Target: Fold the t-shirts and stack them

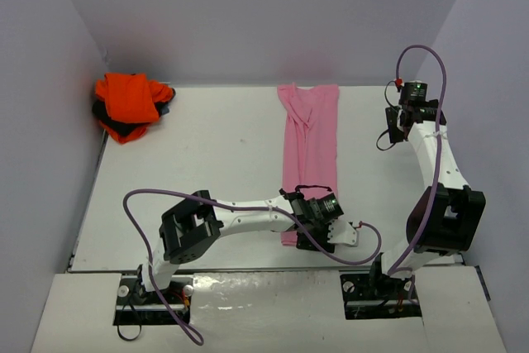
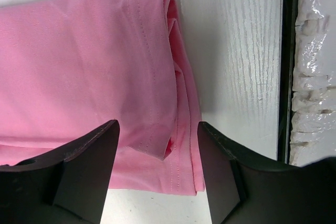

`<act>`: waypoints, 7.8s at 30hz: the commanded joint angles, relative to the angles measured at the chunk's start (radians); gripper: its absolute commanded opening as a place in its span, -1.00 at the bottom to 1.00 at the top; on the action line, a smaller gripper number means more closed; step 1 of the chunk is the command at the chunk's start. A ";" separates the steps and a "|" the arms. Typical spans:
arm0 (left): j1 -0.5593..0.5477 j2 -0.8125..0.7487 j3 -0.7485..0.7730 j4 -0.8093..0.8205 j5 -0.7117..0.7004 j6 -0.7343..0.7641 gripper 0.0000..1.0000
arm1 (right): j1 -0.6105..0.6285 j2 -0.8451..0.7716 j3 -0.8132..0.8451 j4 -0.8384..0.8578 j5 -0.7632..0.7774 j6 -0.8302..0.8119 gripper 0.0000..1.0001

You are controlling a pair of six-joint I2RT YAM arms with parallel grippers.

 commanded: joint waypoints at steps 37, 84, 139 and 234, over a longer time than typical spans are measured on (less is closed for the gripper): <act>0.007 0.100 0.094 -0.028 0.083 0.003 -1.00 | -0.011 0.002 -0.007 0.033 -0.025 0.020 0.61; 0.274 -0.018 0.637 -0.480 0.220 0.156 -1.00 | -0.015 0.039 0.061 0.032 -0.043 0.019 0.61; 0.522 0.494 1.339 -0.385 0.218 0.221 -0.12 | -0.010 0.170 0.231 0.137 -0.199 -0.017 0.57; 1.347 -0.529 0.039 0.075 0.295 -0.164 -0.16 | 0.744 0.135 -0.047 -0.488 -0.582 -0.470 0.70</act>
